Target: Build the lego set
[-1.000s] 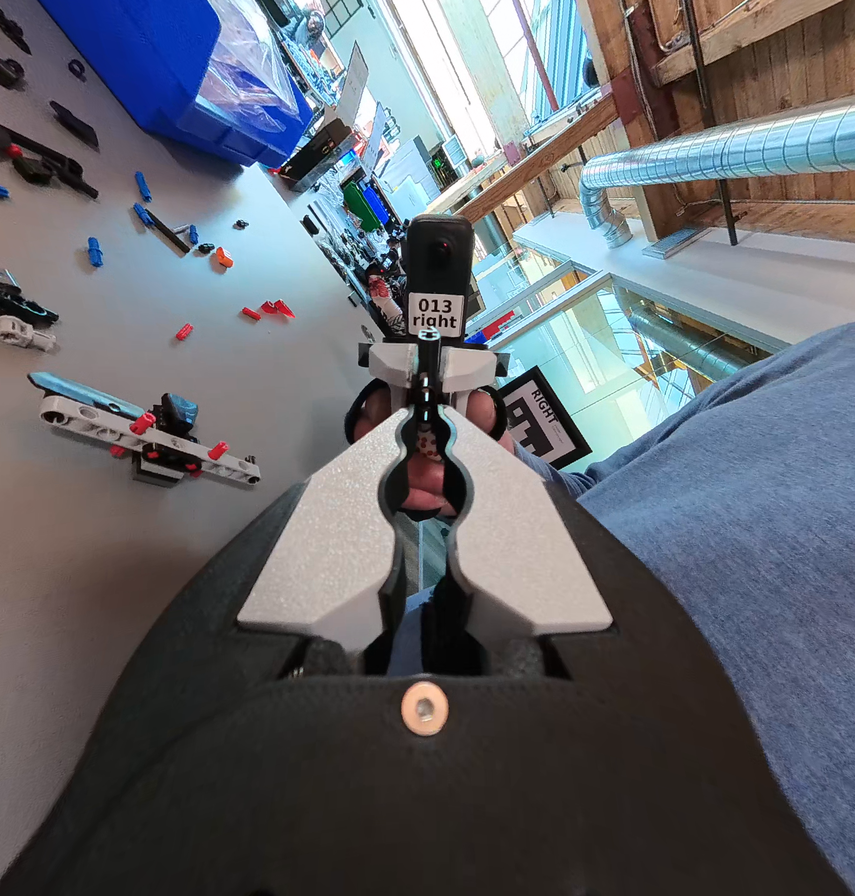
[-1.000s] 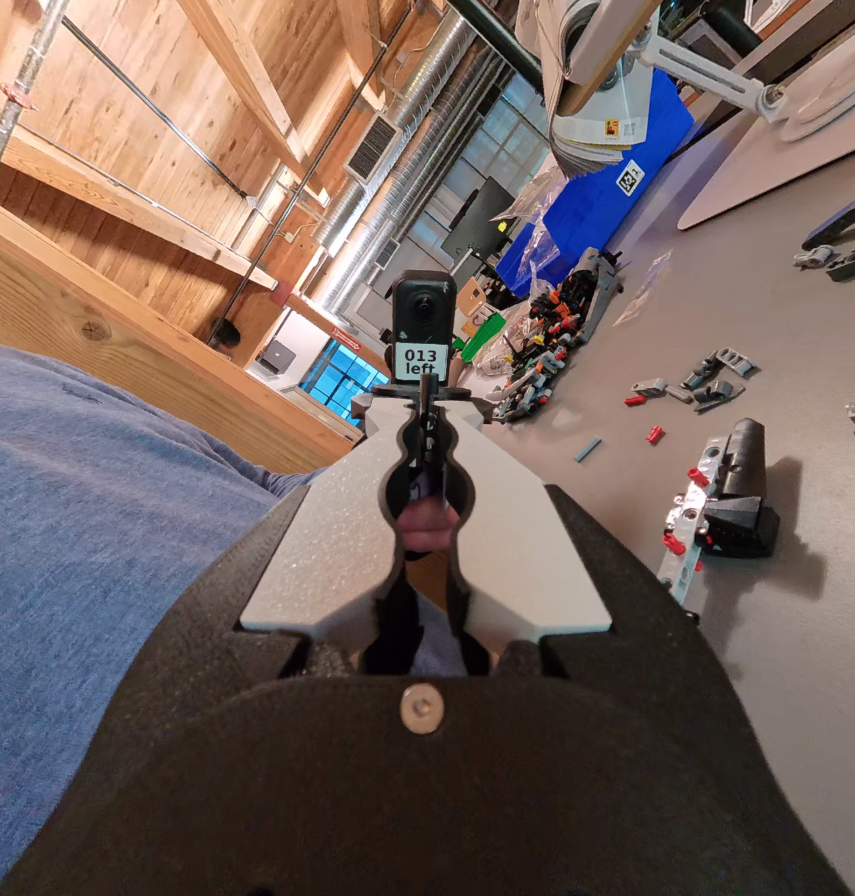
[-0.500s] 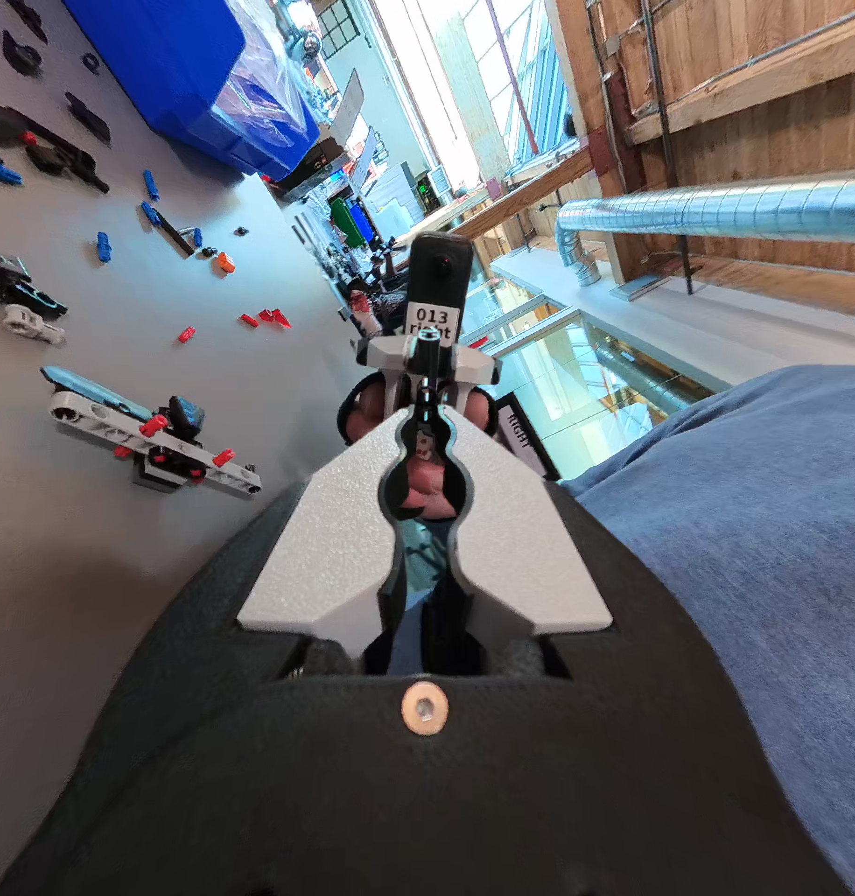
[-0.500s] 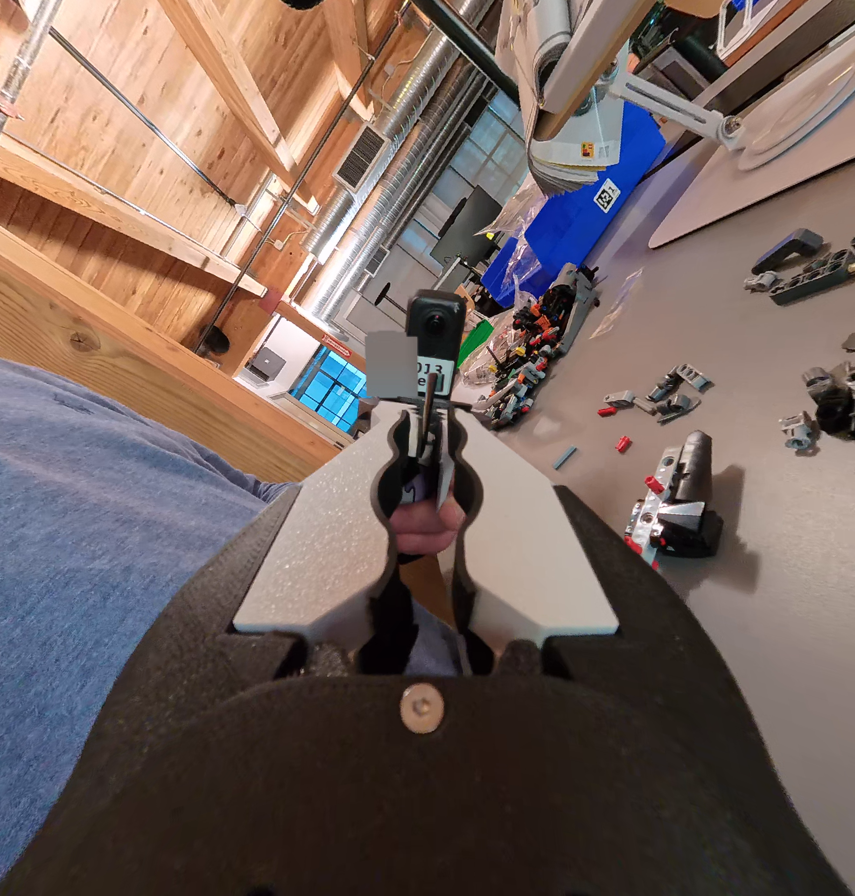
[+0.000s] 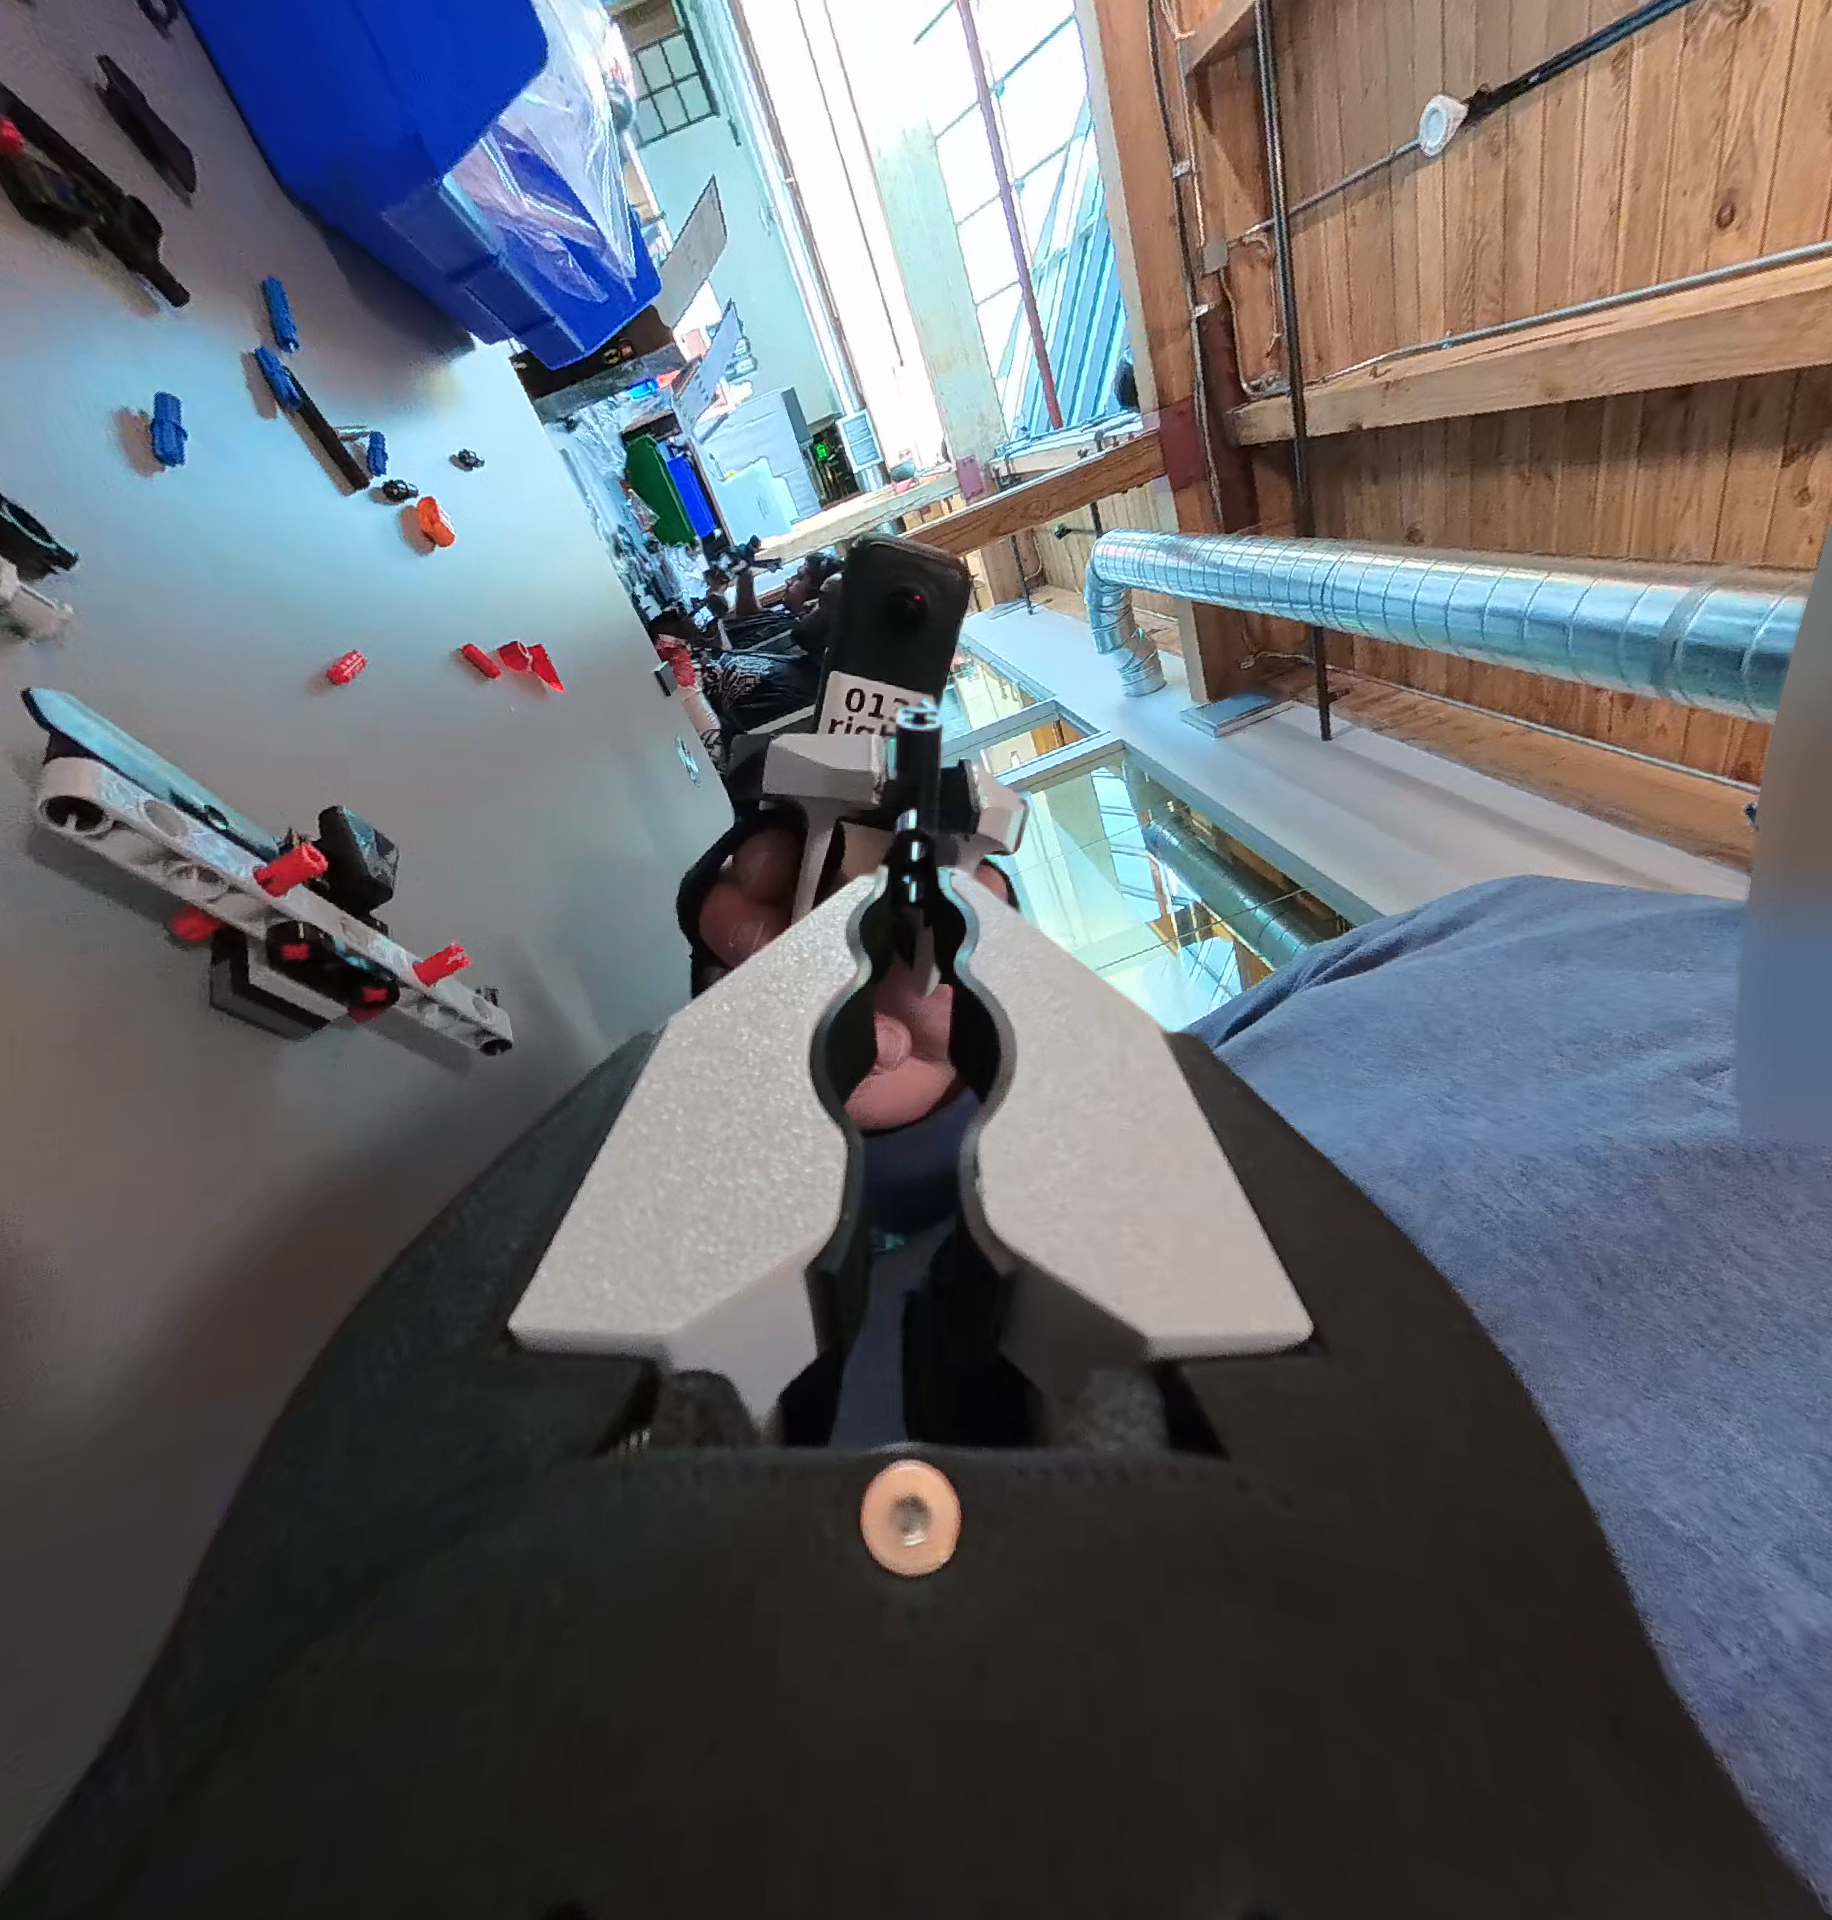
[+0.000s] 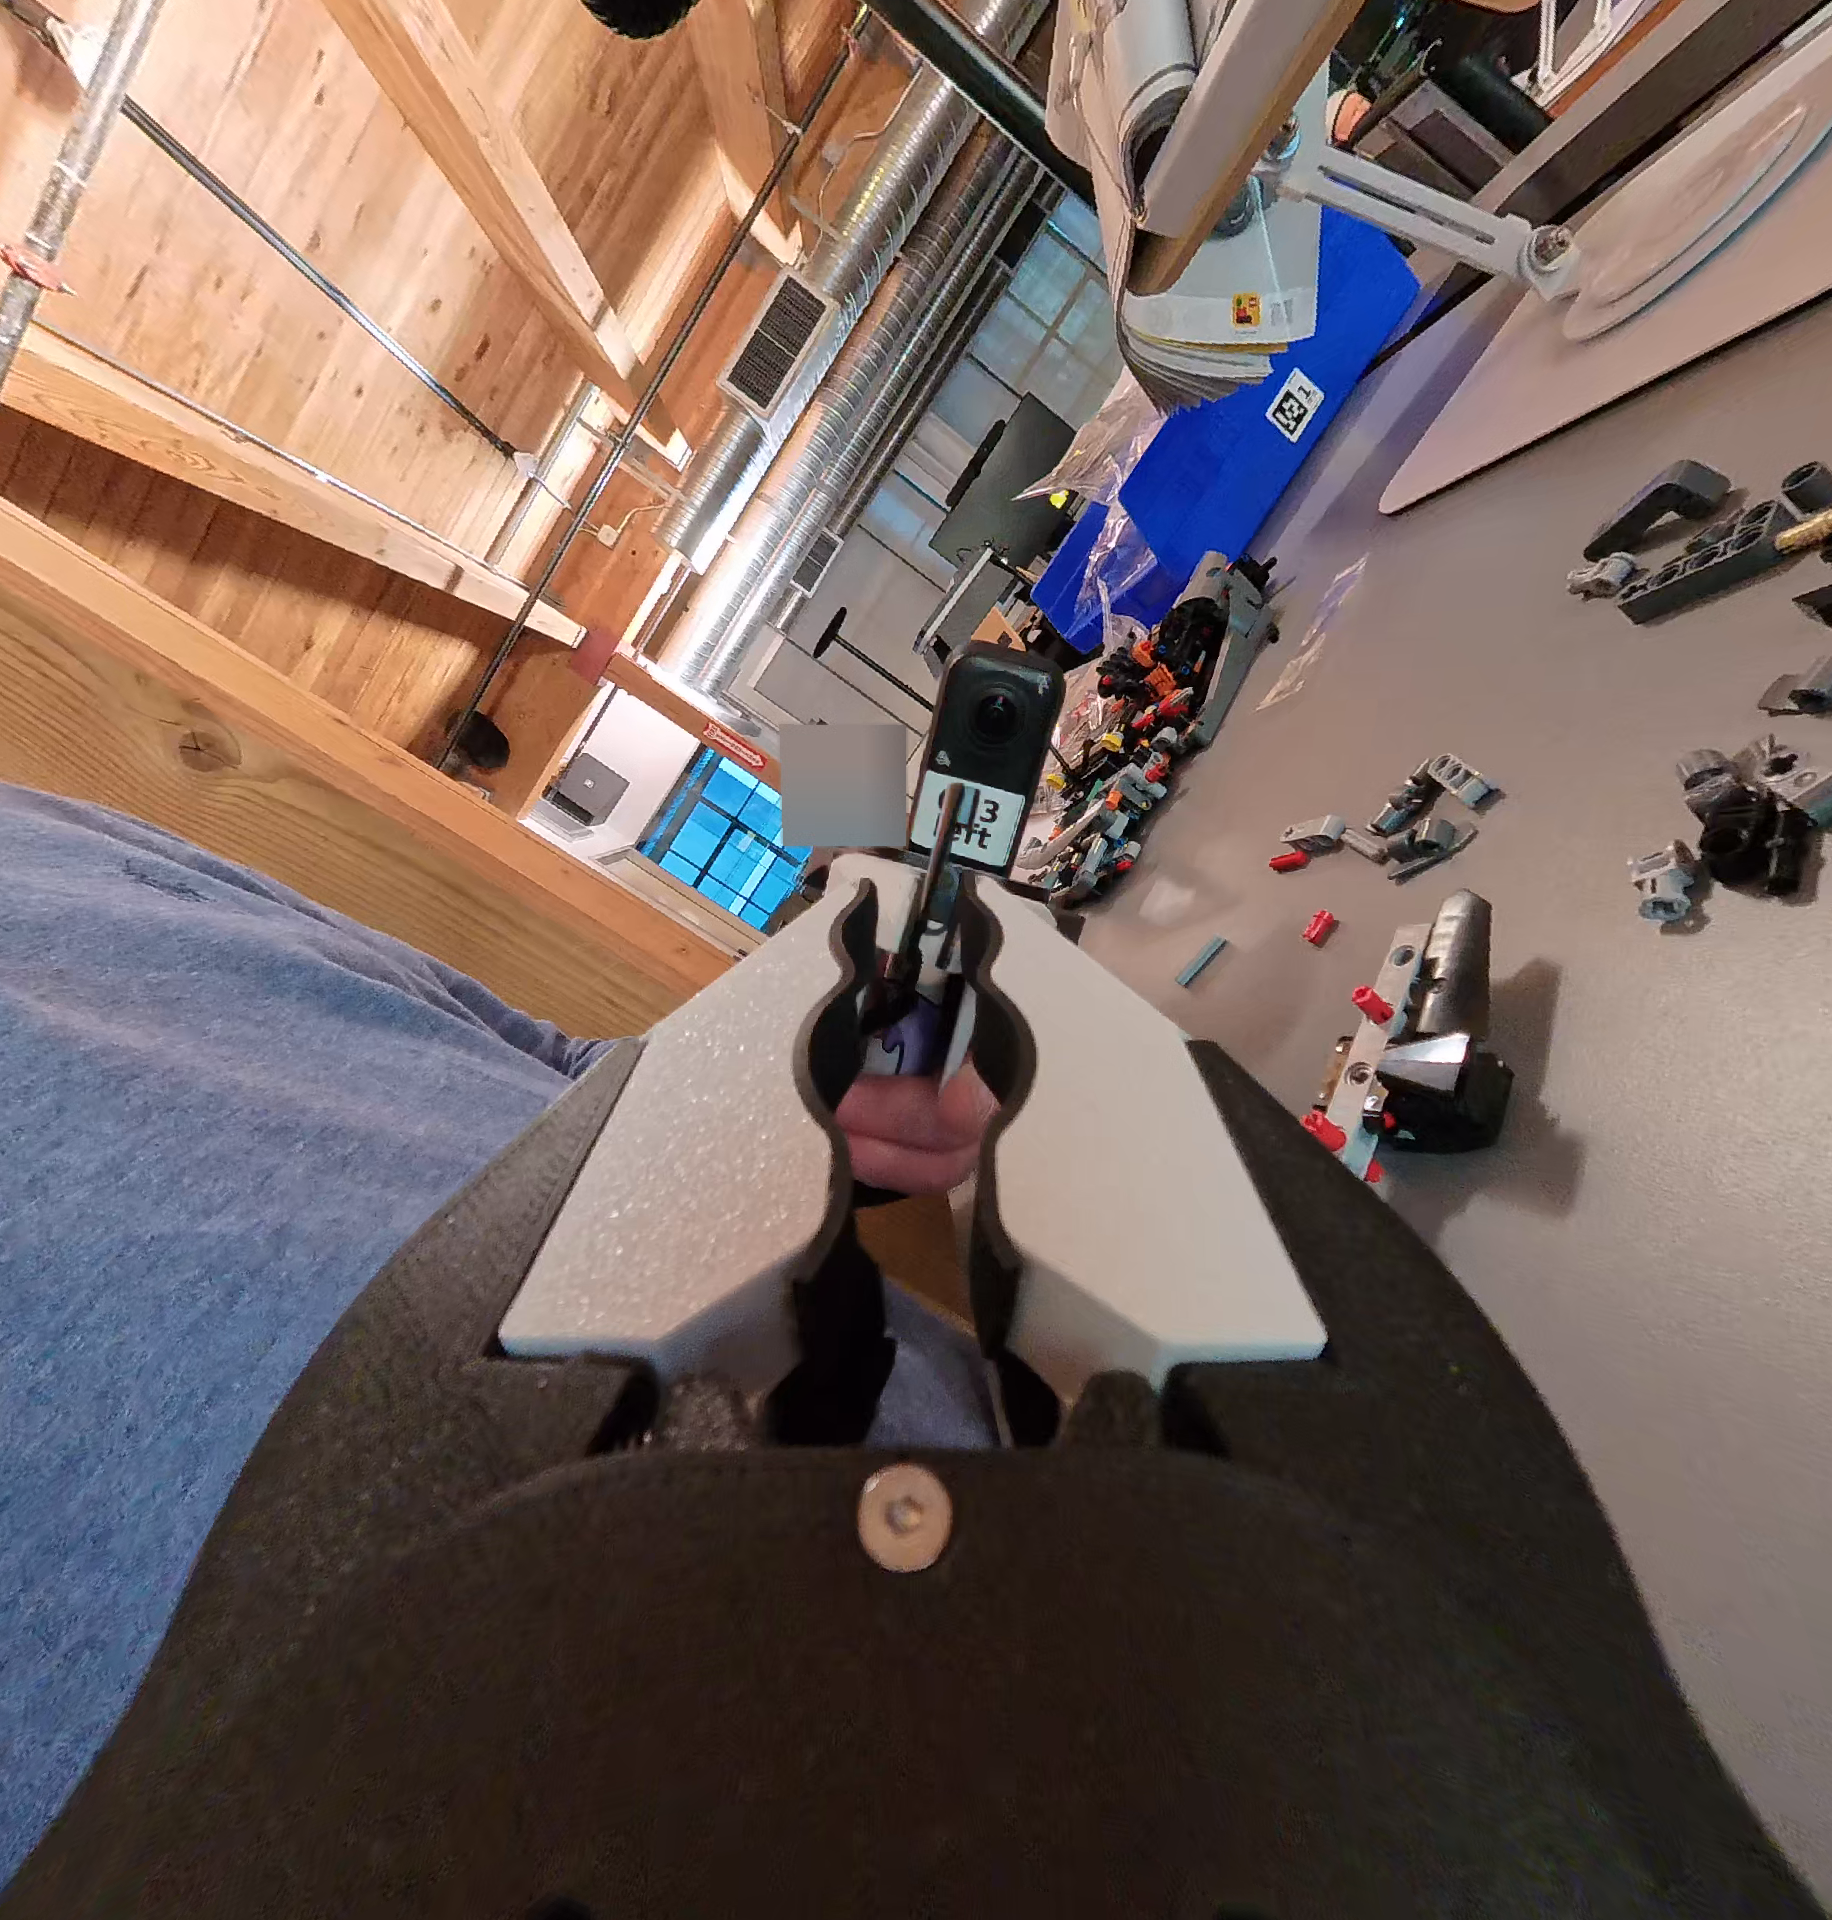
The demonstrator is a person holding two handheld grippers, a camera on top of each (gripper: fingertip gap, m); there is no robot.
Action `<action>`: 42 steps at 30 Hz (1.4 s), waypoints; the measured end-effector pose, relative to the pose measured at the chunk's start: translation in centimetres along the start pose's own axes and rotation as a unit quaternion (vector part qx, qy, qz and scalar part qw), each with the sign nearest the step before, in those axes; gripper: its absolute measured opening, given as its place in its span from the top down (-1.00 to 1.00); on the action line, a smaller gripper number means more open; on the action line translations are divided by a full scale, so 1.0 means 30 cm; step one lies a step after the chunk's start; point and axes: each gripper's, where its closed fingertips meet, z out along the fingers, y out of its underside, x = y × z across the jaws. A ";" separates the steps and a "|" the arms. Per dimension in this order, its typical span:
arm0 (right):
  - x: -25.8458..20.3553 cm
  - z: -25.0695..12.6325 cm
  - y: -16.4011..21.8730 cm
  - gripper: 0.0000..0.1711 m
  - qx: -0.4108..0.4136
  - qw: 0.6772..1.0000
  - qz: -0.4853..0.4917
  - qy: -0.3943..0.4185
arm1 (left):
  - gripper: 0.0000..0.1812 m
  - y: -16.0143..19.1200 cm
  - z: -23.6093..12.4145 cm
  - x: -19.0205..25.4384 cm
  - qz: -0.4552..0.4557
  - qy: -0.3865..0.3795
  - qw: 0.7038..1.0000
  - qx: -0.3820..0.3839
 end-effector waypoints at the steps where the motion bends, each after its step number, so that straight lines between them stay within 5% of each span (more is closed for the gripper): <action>1: 0.002 0.000 0.001 0.86 -0.001 1.000 0.002 0.001 | 0.95 0.004 0.004 -0.004 0.006 -0.006 1.000 -0.005; 9: 0.014 0.004 0.013 0.92 -0.013 1.000 0.012 -0.004 | 0.95 0.058 0.054 -0.027 0.071 -0.051 0.994 -0.067; 23: 0.032 -0.022 -0.033 0.97 -0.006 1.000 0.018 -0.009 | 0.94 0.025 0.097 -0.044 0.097 -0.062 0.991 -0.069; 31: 0.082 -0.079 -0.083 0.96 0.005 1.000 0.025 0.014 | 0.73 -0.011 0.068 -0.082 0.164 -0.129 0.976 -0.065; 35: 0.160 -0.128 -0.058 0.96 -0.038 0.997 0.024 0.069 | 0.57 -0.024 0.016 -0.137 0.271 -0.225 0.932 -0.086; 42: 0.229 -0.157 -0.014 0.96 -0.092 0.989 0.009 0.117 | 0.08 -0.024 -0.021 -0.232 0.467 -0.364 0.788 -0.168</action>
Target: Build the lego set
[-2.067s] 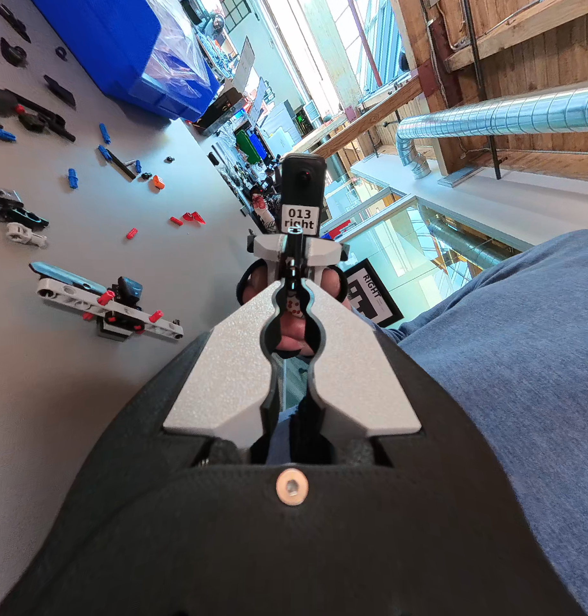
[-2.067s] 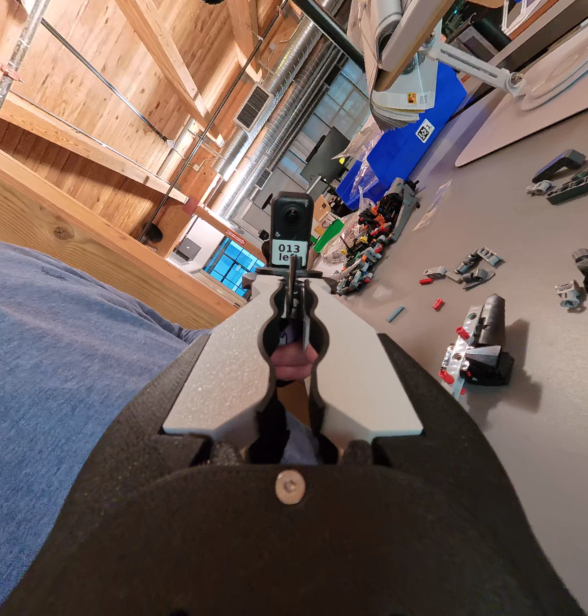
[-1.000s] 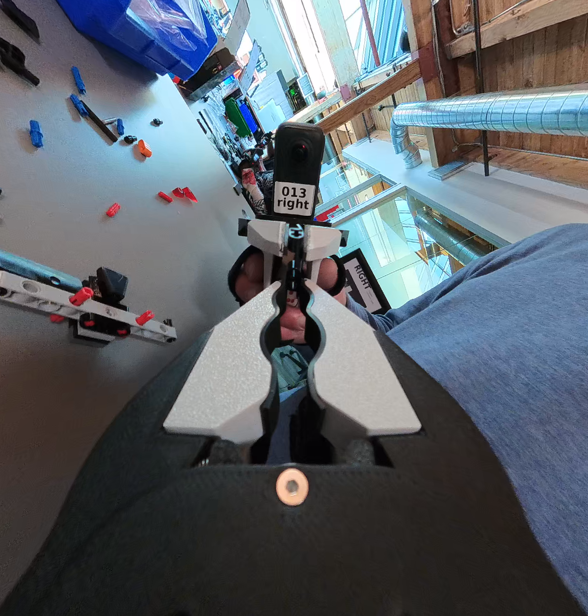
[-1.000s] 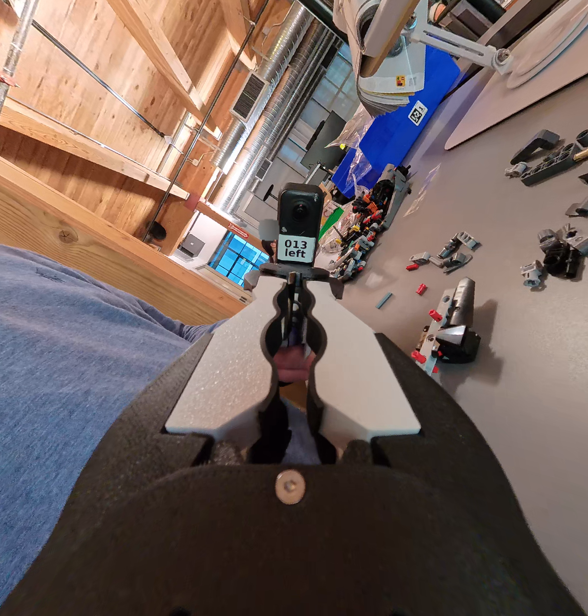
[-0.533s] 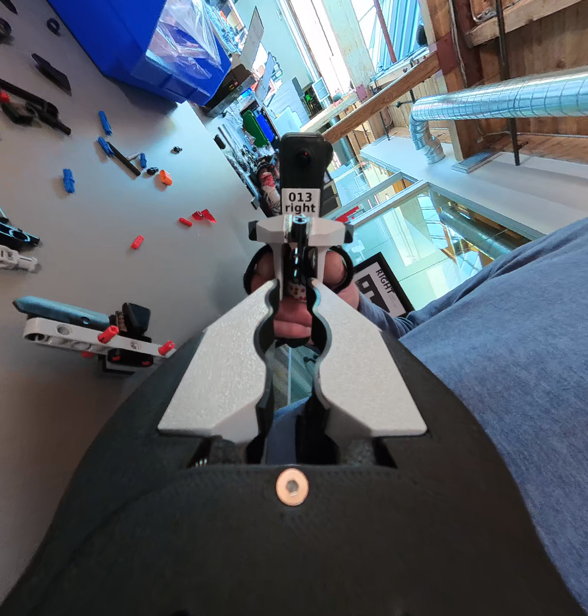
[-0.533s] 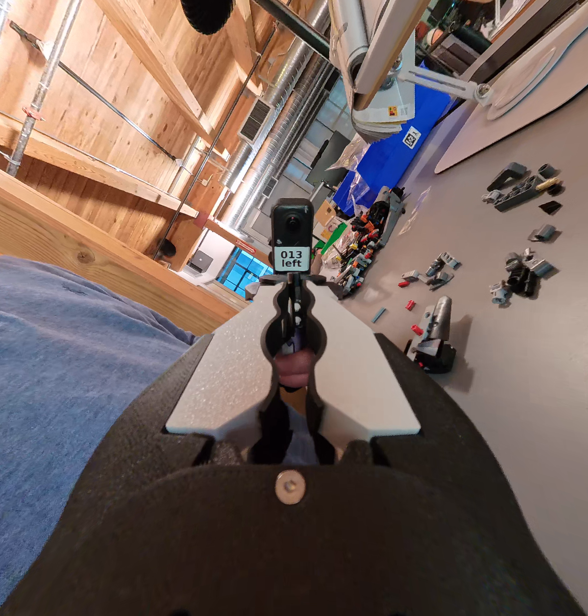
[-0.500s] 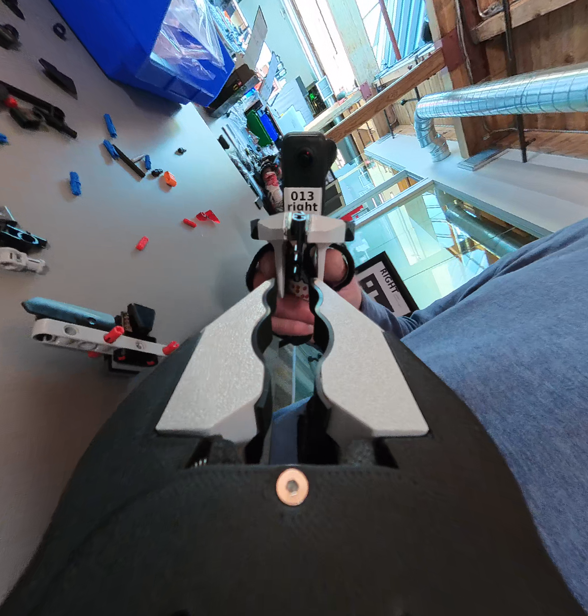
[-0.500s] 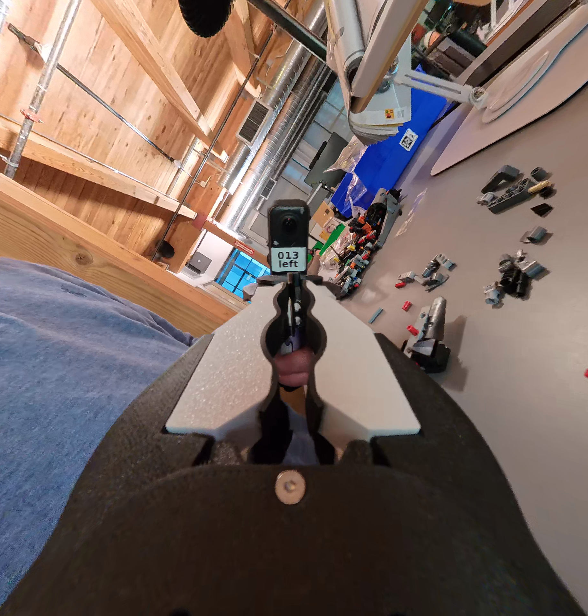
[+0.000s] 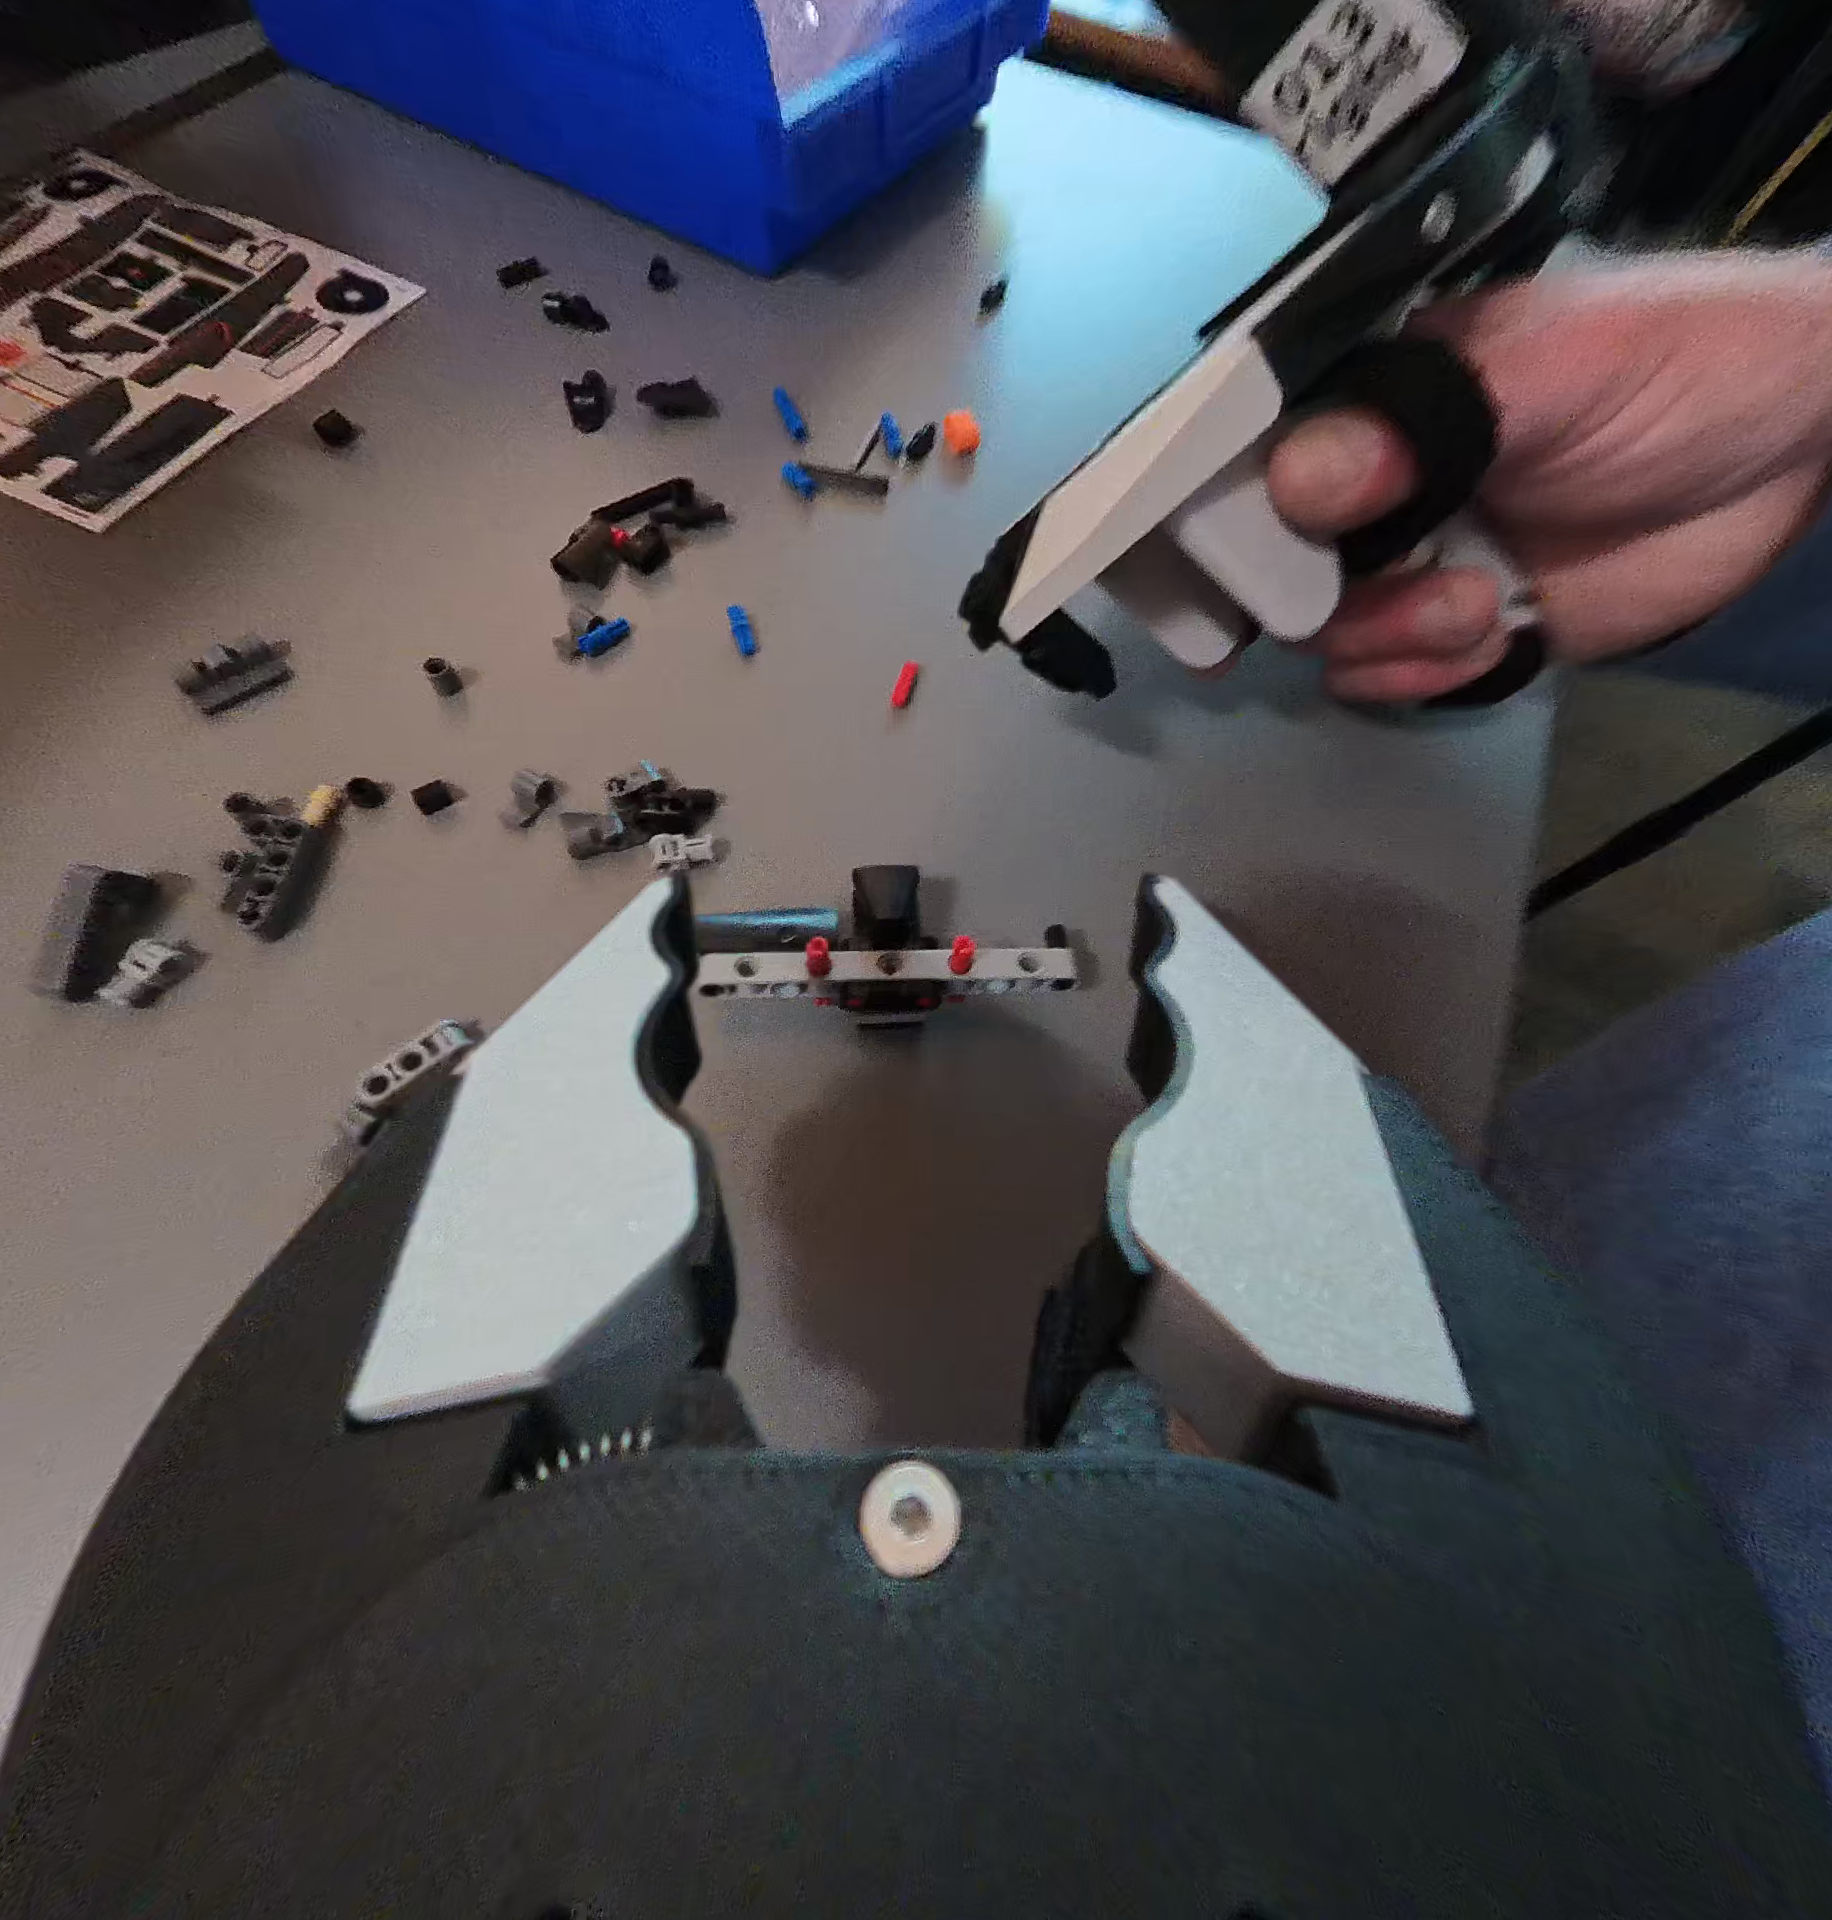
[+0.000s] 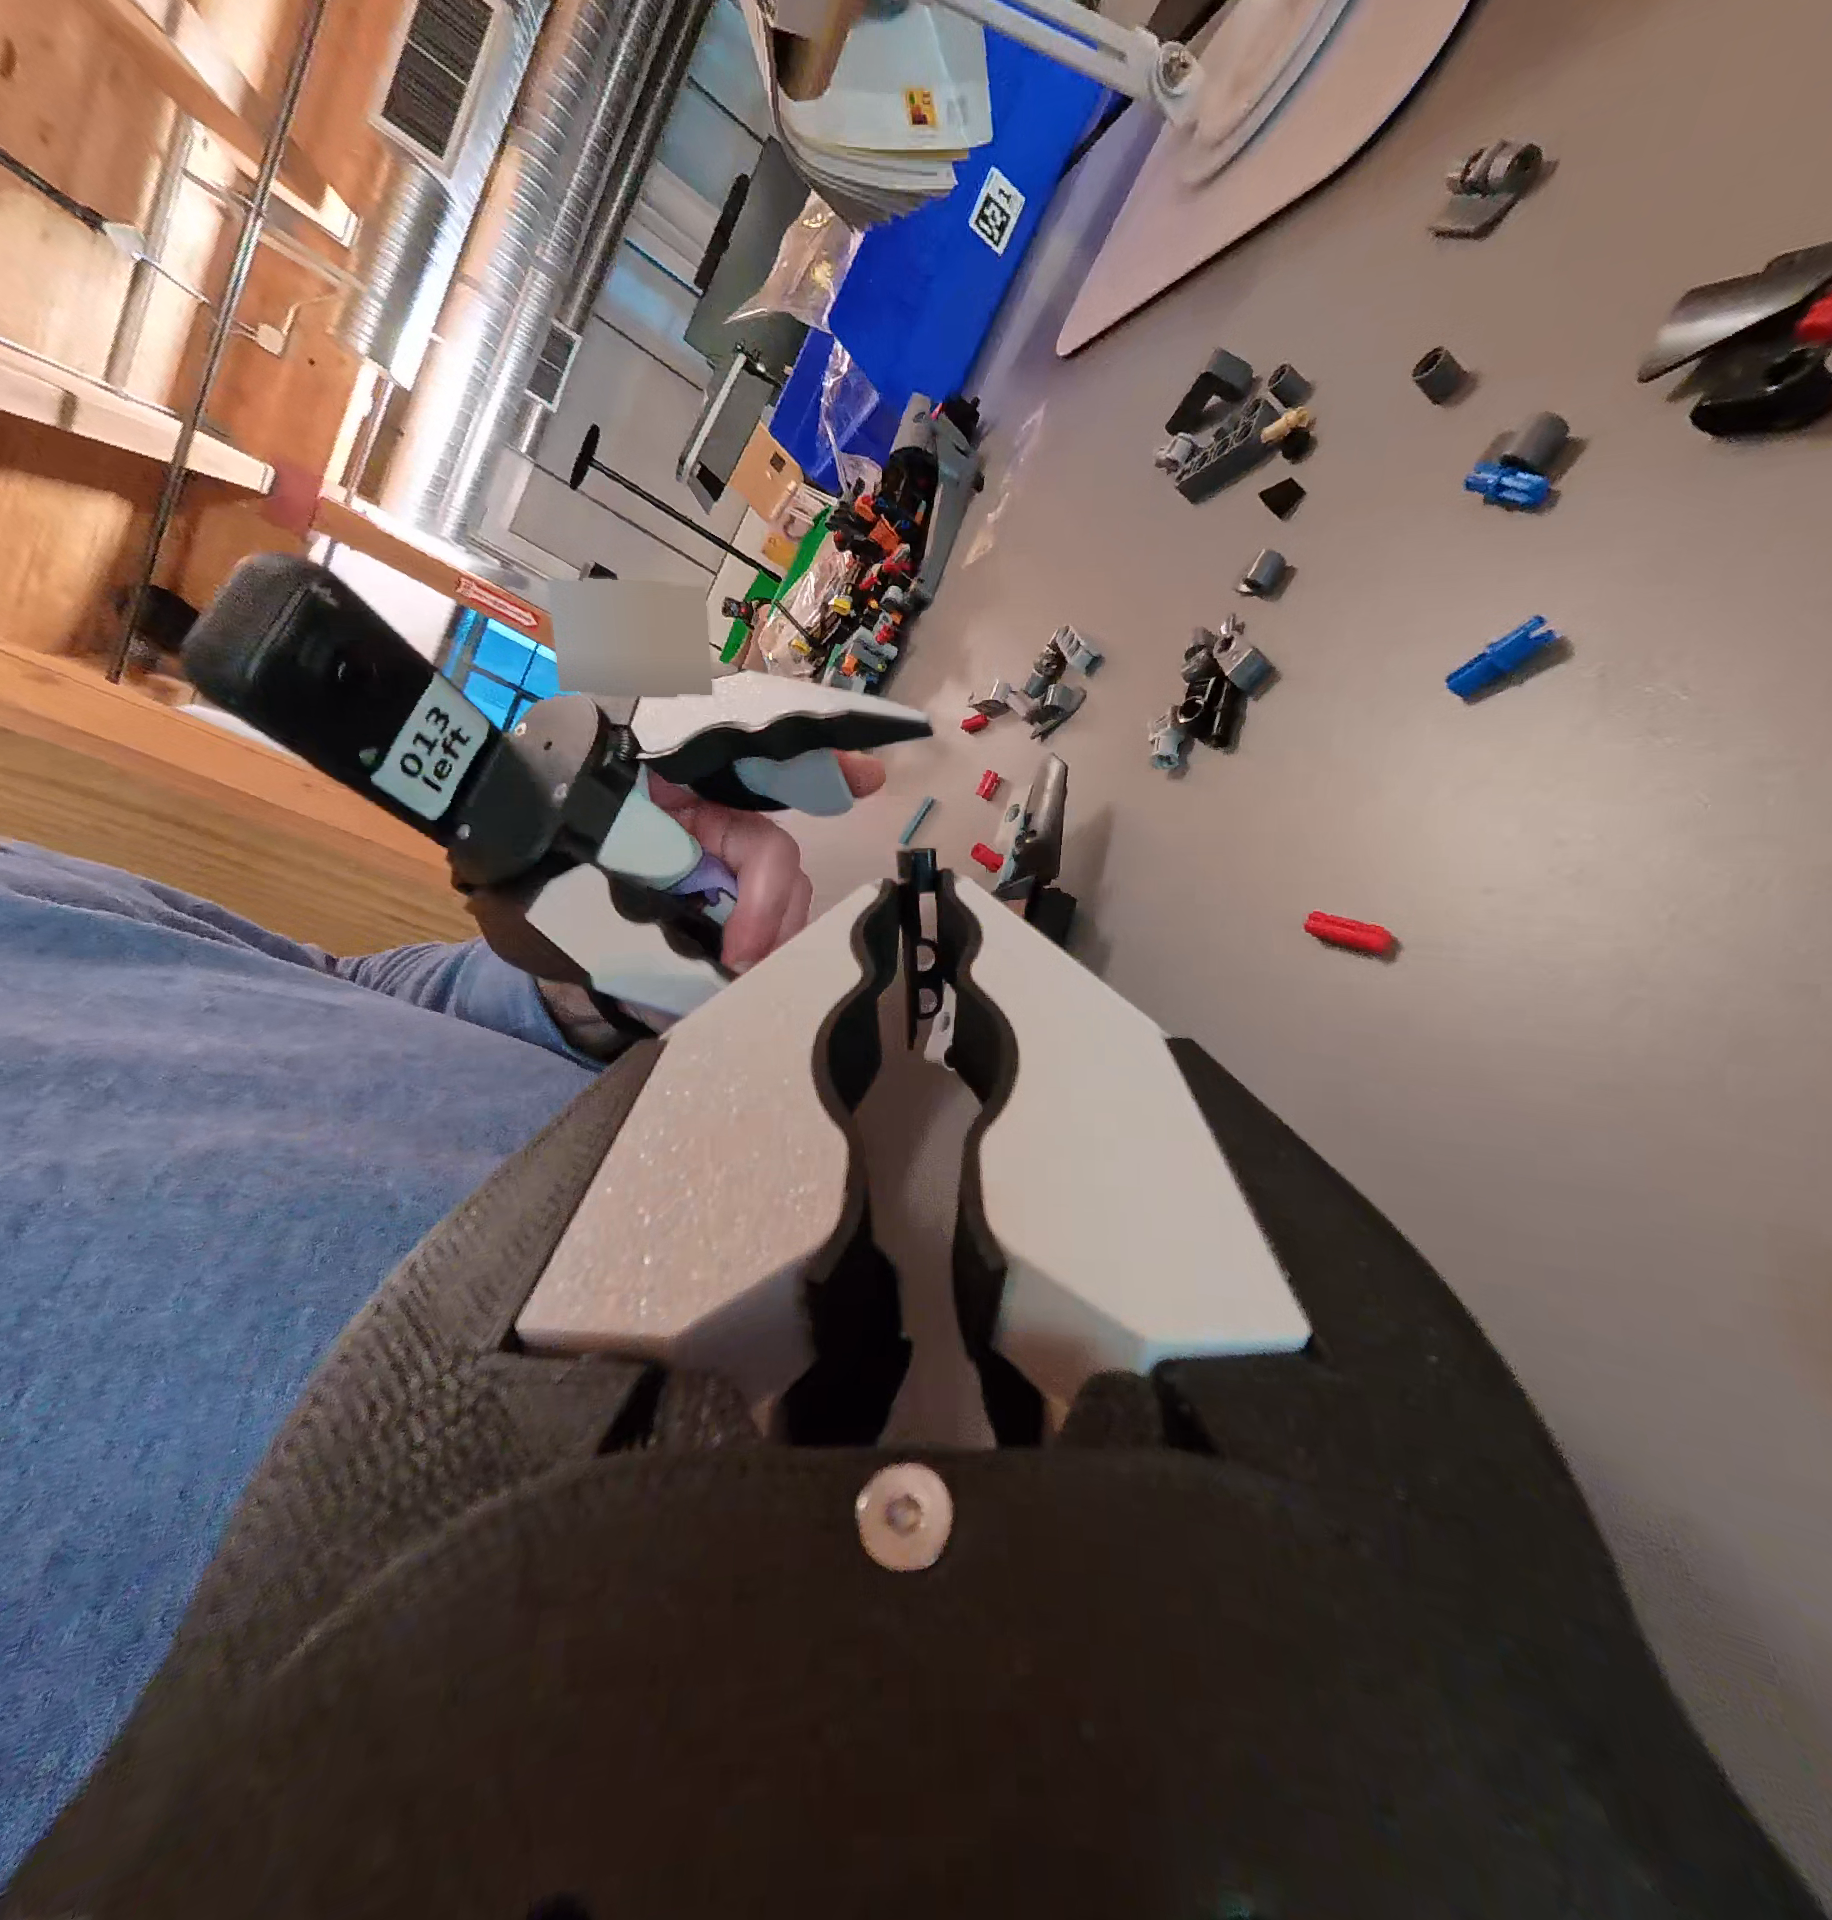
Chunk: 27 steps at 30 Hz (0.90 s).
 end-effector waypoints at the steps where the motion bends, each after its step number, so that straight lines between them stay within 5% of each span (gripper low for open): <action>1: 0.001 0.003 0.001 0.96 0.001 1.000 0.002 -0.002 | -0.01 0.011 0.012 -0.005 0.019 -0.015 1.000 -0.011; 7: 0.015 0.016 0.019 0.96 -0.009 1.000 0.005 0.007 | -0.27 0.091 0.065 -0.041 0.059 -0.080 0.991 -0.087; 27: 0.027 0.023 0.040 0.96 -0.034 0.999 0.013 0.014 | -0.08 0.131 0.118 -0.036 0.047 -0.061 0.990 -0.121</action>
